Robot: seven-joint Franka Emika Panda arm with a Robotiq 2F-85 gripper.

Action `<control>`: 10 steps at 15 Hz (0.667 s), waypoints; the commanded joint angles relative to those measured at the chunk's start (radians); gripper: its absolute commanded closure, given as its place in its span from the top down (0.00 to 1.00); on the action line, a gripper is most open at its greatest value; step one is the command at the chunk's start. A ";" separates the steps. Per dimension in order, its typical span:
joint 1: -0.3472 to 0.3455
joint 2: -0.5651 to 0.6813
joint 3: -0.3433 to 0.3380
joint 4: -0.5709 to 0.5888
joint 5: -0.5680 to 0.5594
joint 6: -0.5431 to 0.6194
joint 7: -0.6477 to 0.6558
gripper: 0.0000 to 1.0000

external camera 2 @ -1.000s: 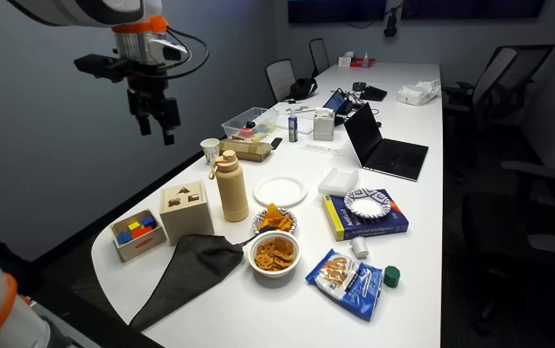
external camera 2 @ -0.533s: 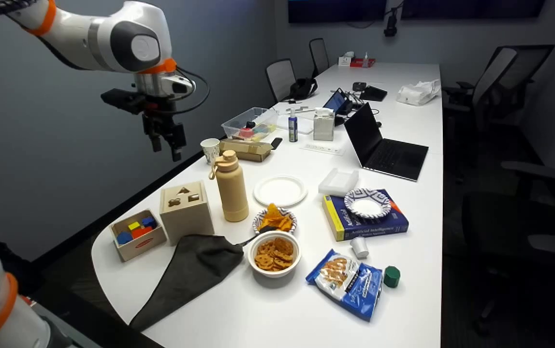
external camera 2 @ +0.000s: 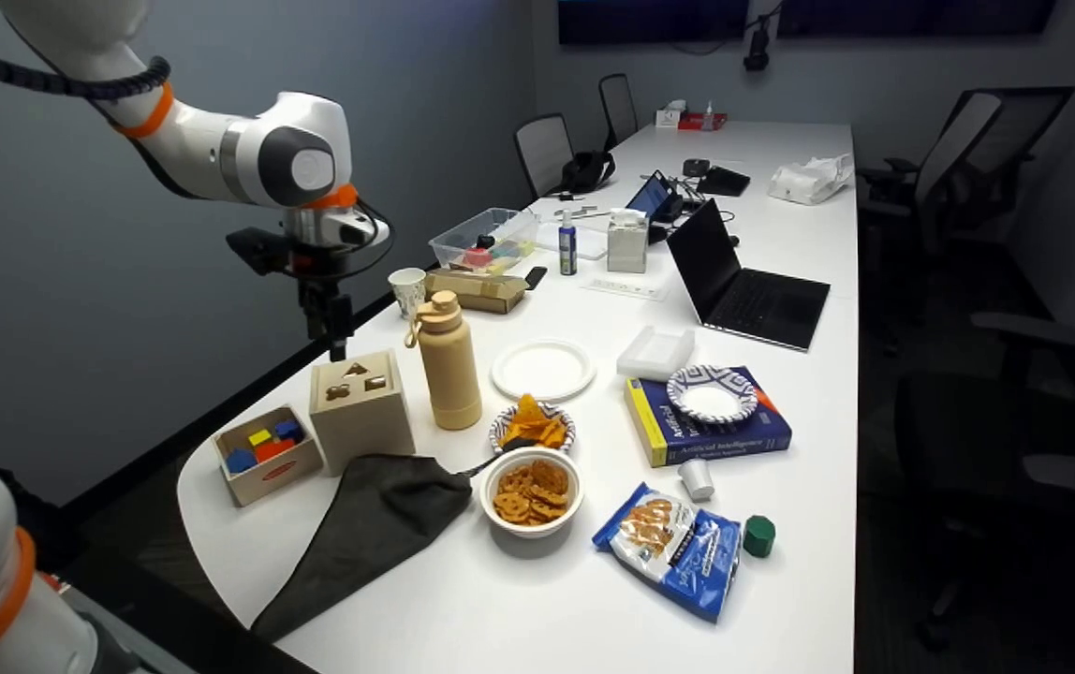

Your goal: Slide the top off the wooden box

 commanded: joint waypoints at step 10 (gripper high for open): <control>0.028 0.226 -0.067 0.051 0.108 0.115 0.066 1.00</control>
